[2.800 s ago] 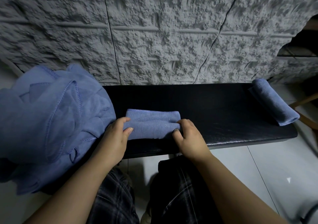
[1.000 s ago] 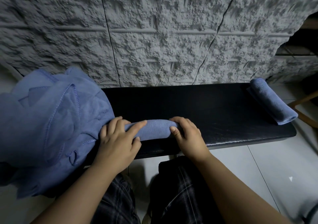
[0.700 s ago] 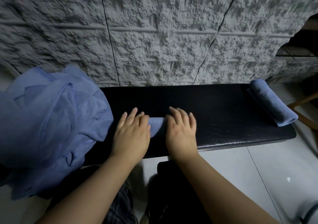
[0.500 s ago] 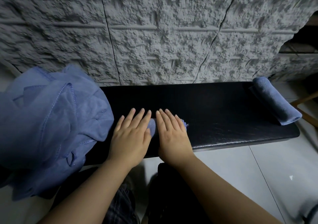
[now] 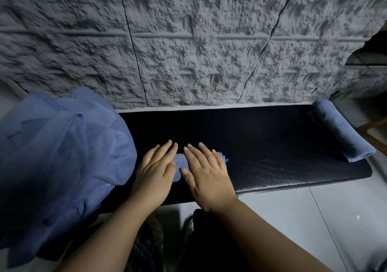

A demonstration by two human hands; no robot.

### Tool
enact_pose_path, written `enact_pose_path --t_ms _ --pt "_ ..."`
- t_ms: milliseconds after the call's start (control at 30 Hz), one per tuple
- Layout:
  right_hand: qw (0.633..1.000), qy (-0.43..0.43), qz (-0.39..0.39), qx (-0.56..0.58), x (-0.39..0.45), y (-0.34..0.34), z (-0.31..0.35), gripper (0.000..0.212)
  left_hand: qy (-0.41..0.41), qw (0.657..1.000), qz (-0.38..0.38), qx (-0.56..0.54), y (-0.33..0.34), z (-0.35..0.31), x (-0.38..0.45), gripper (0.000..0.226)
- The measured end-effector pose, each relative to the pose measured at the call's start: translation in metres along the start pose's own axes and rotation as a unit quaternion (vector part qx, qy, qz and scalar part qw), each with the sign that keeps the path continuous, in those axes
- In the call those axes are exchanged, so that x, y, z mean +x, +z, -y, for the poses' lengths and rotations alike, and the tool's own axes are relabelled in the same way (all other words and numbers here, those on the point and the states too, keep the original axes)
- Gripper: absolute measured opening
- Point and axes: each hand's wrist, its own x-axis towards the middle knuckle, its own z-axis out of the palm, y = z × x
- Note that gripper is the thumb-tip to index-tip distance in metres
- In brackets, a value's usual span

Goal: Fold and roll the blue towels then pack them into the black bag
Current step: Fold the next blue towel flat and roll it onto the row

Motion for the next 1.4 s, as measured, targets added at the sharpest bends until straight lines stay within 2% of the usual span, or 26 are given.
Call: enact_pose_path --t_ms 100,200,300,400,467,533,667,833,933,1067,1267,1400 --pt "1.000 0.003 0.009 0.011 0.005 -0.002 -0.001 0.056 0.007 0.998 -0.021 -0.056 -0.004 0.003 -0.001 0.054" --pt "1.000 -0.002 0.001 0.008 0.007 -0.006 0.001 0.060 -0.043 0.986 -0.052 -0.150 -0.008 0.006 -0.006 0.031" --pt "0.999 0.007 0.019 0.038 0.010 -0.012 0.000 0.062 -0.048 0.981 -0.083 -0.167 -0.009 0.004 -0.018 0.013" --pt "0.987 0.115 -0.028 0.107 0.005 -0.016 0.007 0.048 -0.055 0.982 -0.067 -0.167 -0.008 -0.001 -0.025 0.016" --pt "0.962 0.190 -0.137 0.138 -0.001 -0.017 0.017 0.032 -0.056 0.984 -0.043 -0.163 -0.007 -0.009 -0.029 0.017" --pt "0.946 0.204 -0.201 0.150 -0.010 -0.019 0.022 0.023 -0.058 0.986 -0.018 -0.156 -0.003 -0.020 -0.033 0.021" --pt "0.941 0.212 -0.115 0.239 -0.030 -0.028 0.014 0.025 -0.080 0.979 0.019 -0.188 0.011 -0.041 -0.034 0.031" --pt "0.938 0.230 -0.097 0.241 -0.048 -0.033 -0.001 0.035 -0.095 0.953 0.043 -0.286 0.035 -0.072 -0.032 0.035" --pt "0.915 0.264 -0.115 0.284 -0.051 -0.036 -0.012 0.036 -0.102 0.935 0.054 -0.336 0.043 -0.088 -0.032 0.037" --pt "0.915 0.265 -0.120 0.280 -0.052 -0.033 -0.019 0.043 -0.111 0.919 0.093 -0.367 0.047 -0.092 -0.032 0.042" --pt "0.920 0.271 -0.146 0.242 -0.050 -0.039 -0.042 0.050 -0.082 0.929 0.139 -0.333 0.045 -0.096 -0.033 0.035" --pt "0.905 0.309 -0.179 0.230 -0.052 -0.050 -0.079 0.048 -0.089 0.939 0.102 -0.317 0.046 -0.103 -0.032 0.022"
